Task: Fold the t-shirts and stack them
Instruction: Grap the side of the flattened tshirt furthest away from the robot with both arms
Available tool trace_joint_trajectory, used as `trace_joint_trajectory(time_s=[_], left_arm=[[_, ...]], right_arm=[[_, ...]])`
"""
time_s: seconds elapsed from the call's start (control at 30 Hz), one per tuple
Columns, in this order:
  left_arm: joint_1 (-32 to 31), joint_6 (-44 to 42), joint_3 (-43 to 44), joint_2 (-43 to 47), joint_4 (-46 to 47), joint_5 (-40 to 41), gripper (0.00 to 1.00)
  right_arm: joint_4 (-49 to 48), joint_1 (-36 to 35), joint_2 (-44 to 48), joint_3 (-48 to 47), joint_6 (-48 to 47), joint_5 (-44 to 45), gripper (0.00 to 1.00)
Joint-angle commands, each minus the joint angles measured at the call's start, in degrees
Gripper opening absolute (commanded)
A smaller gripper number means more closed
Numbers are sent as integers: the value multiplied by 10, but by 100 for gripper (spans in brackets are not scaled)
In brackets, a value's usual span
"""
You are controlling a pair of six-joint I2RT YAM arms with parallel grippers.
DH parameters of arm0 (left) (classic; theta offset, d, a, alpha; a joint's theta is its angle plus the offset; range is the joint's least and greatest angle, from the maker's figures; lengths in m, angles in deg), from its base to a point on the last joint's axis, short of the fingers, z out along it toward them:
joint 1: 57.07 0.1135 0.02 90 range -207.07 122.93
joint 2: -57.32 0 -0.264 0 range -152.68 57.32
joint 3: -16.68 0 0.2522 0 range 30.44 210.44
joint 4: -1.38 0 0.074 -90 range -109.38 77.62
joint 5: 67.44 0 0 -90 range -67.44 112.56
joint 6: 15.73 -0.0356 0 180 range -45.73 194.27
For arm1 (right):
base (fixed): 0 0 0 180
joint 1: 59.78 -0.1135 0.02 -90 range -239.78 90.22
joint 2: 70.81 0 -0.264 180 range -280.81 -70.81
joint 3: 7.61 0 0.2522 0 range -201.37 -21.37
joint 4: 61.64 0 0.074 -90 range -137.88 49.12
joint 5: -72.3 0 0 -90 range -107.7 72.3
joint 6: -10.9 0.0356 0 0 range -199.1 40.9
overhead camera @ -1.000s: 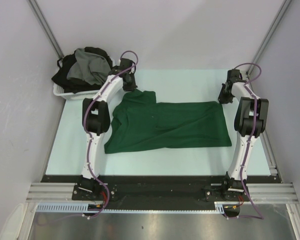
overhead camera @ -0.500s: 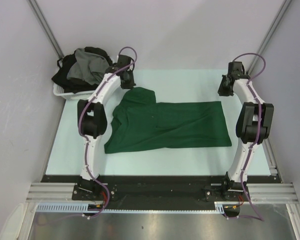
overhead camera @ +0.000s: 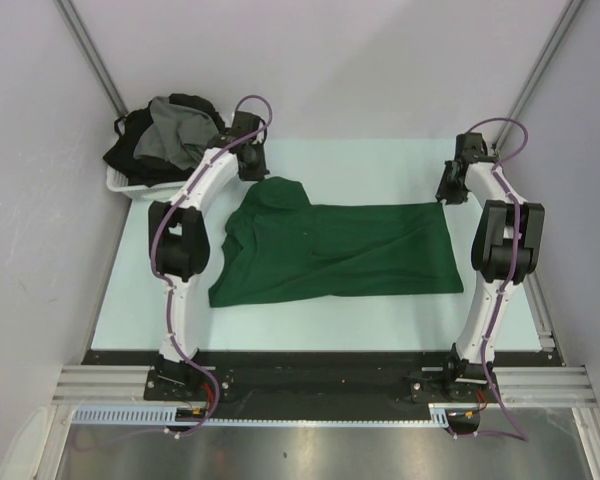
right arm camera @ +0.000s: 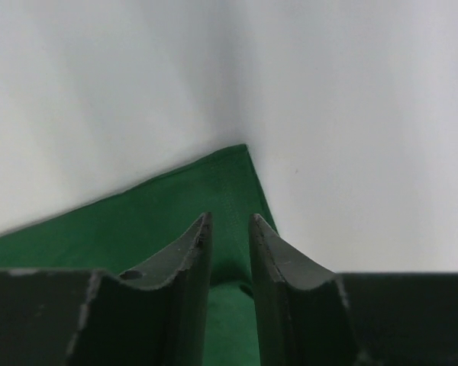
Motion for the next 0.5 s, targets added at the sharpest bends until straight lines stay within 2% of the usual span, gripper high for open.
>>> trace_joint_trajectory(time_s=[0.0, 0.47], left_arm=[[-5, -12, 4, 30, 9, 7, 0], [-10, -14, 43, 5, -9, 7, 0]], right_arm=[[2, 11, -35, -38, 2, 4, 32], [7, 23, -87, -74, 4, -13, 33]])
